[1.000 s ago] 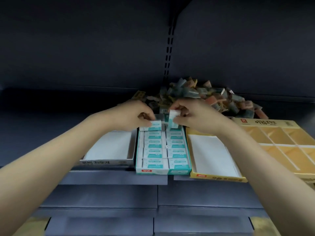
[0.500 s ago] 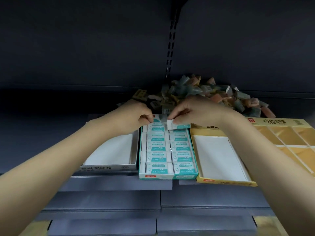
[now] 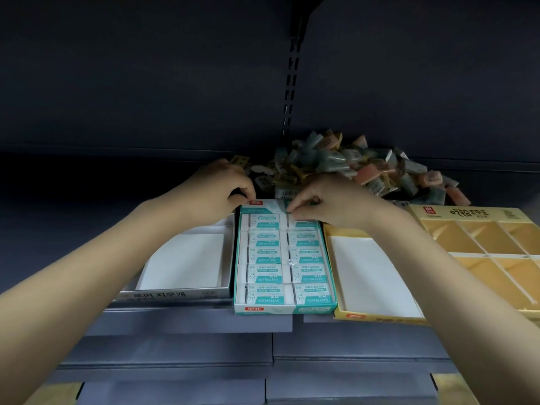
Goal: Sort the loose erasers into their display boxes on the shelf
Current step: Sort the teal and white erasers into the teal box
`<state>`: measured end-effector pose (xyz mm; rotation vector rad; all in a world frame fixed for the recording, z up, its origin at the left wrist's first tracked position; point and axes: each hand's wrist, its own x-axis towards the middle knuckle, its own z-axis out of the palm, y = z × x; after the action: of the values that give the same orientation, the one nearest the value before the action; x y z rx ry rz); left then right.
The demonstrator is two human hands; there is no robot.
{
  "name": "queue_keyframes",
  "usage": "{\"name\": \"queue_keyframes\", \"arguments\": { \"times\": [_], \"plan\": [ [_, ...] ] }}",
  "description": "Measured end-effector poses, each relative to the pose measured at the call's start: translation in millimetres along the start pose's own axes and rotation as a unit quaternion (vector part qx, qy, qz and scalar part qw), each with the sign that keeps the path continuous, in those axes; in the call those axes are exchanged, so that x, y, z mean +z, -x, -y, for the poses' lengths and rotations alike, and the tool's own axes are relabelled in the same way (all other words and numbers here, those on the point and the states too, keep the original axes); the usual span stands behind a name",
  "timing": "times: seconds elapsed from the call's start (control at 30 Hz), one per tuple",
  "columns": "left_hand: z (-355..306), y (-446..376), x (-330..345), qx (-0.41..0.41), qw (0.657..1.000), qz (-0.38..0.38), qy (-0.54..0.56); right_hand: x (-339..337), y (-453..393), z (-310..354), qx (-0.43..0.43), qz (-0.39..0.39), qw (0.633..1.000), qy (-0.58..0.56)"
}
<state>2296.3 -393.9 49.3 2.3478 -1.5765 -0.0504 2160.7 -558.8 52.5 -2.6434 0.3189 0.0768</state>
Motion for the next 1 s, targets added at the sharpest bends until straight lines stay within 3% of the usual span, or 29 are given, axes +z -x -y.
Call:
{"name": "queue_keyframes", "arguments": {
  "times": [0.13, 0.47, 0.6, 0.7, 1.0],
  "plan": [
    [0, -3, -1, -0.001, 1.0, -0.006, 0.003, -2, 6, -4, -0.005, 0.025, 1.0, -0.001],
    [-3, -9, -2, 0.025, 1.0, -0.011, 0.002, 14, 3, 2, -0.036, -0.006, 0.999, -0.009],
    [-4, -10, -7, 0.039, 0.999, -0.014, 0.007, 12, 11, -2, -0.032, -0.014, 0.999, 0.017],
    [-11, -13, -10, 0.053, 0.998, -0.028, 0.018, 4, 21, -9, -0.052, -0.067, 0.995, 0.05],
    [-76, -50, 12, 0.088, 0.994, -0.06, 0.026, -45, 54, -68, -0.109, -0.12, 0.968, 0.189]
  ]
}}
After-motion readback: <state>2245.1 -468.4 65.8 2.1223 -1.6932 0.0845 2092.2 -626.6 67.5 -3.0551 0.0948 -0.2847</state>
